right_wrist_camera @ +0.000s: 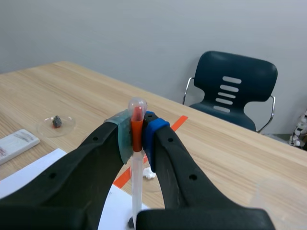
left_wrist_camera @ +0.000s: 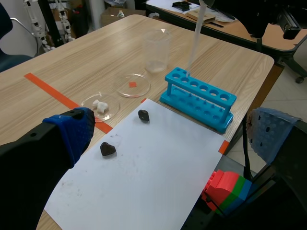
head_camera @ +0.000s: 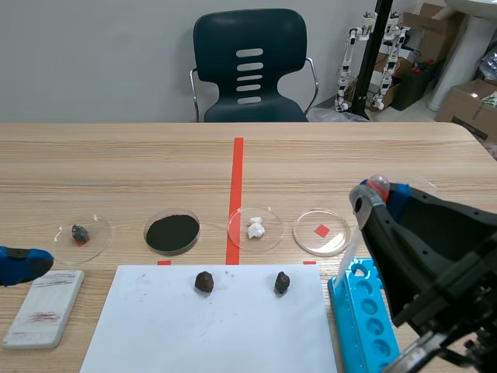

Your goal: Draw acid from the petri dish

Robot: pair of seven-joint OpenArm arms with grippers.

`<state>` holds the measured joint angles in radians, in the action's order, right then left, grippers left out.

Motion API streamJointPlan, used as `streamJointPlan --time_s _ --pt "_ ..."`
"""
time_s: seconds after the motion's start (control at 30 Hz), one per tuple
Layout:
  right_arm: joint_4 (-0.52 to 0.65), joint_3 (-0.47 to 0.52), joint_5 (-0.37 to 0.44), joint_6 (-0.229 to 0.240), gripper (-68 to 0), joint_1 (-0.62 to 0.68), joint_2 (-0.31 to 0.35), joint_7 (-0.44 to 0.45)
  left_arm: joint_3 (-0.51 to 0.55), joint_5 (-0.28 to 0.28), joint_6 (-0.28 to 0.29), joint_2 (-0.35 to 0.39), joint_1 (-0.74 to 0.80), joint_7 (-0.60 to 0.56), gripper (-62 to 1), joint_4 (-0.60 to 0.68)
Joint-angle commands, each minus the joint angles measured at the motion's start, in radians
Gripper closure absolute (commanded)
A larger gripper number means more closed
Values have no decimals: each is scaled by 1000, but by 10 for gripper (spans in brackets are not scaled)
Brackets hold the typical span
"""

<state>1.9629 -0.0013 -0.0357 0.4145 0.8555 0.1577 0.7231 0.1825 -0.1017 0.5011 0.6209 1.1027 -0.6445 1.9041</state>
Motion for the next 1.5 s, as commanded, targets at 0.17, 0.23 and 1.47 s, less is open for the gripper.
streamJointPlan --time_s 0.17,0.23,1.47 --pt "3 2 -14 6 -10 -159 -1 -71 -4 -10 3 -8 8 -16 -623 8" --pt "-15 2 -17 6 -10 -223 -1 -91 -4 -10 3 -8 8 -16 -623 8" --pt "-752 -72 -79 72 -10 -834 -3 105 -4 -10 3 -8 8 -16 -623 8"
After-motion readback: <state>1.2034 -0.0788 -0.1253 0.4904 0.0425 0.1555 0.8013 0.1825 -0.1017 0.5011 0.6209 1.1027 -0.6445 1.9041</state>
